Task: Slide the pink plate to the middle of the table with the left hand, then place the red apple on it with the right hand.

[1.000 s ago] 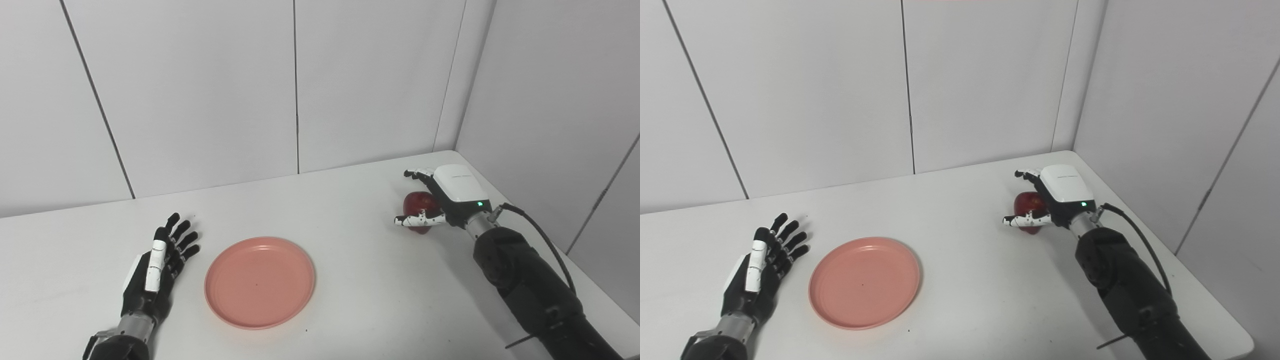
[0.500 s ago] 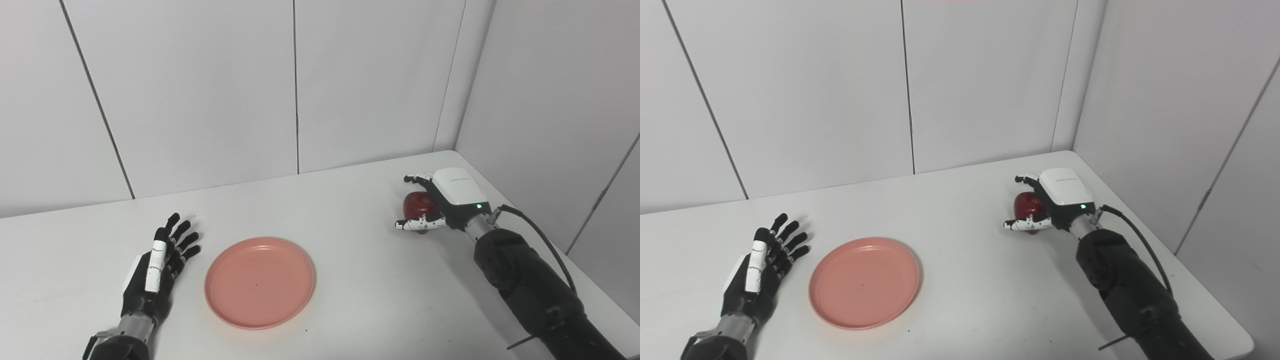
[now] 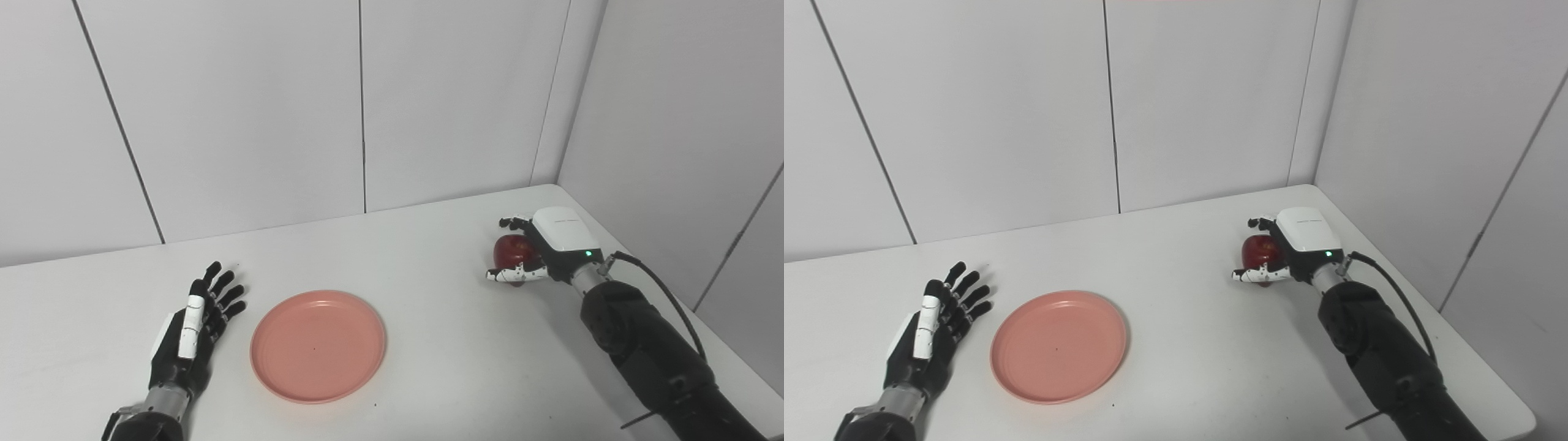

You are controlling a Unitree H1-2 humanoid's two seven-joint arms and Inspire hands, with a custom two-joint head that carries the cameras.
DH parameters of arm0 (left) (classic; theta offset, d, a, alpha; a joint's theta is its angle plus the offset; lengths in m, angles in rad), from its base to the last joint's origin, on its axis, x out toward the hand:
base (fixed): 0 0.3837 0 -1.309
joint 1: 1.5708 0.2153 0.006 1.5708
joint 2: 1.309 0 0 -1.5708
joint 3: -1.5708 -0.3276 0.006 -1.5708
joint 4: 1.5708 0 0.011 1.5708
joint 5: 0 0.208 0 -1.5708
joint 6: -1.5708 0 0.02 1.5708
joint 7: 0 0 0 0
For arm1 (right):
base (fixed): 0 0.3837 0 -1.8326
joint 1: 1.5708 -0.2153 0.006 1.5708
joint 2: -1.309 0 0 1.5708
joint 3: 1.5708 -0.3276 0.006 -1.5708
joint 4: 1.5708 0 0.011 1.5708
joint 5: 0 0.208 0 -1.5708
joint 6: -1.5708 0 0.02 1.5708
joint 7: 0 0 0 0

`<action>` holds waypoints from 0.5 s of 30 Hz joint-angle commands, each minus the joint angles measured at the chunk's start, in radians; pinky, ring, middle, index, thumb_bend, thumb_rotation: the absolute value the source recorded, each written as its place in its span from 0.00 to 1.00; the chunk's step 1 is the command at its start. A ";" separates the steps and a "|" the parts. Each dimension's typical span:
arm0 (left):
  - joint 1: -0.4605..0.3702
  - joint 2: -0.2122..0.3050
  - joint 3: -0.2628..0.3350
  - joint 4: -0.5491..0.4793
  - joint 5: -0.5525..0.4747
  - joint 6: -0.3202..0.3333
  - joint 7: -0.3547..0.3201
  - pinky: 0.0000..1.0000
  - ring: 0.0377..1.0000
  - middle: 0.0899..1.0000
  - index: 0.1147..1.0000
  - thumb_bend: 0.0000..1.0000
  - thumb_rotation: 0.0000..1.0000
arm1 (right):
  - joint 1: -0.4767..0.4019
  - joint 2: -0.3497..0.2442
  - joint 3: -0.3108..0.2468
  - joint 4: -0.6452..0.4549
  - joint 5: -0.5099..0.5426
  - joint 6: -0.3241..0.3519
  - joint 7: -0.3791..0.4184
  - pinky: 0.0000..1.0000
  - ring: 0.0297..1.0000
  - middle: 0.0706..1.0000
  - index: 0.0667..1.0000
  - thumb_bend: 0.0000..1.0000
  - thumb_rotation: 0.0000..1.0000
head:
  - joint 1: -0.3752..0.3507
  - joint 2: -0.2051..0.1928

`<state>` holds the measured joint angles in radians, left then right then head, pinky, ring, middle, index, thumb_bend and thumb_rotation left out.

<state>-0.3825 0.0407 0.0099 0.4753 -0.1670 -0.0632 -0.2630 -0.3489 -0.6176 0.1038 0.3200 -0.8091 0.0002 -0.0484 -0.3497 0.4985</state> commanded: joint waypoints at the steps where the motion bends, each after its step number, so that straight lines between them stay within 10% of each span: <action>1: 0.042 -0.009 -0.005 0.028 -0.006 -0.001 -0.007 0.87 0.90 0.96 0.95 0.75 0.94 | -0.040 -0.026 -0.007 -0.024 0.001 0.024 -0.014 0.46 0.57 0.63 0.64 0.83 0.61 | 0.001 0.001; 15: 0.046 -0.012 -0.004 0.011 -0.012 0.013 -0.009 0.87 0.91 0.96 0.95 0.75 0.93 | -0.037 -0.029 0.000 -0.016 0.022 0.030 0.008 0.38 0.44 0.50 0.52 0.65 0.46 | 0.004 0.005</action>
<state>-0.3755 0.0388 0.0095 0.4633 -0.1678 -0.0571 -0.2630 -0.3487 -0.6178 0.1088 0.3207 -0.7911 0.0083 -0.0415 -0.3467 0.5031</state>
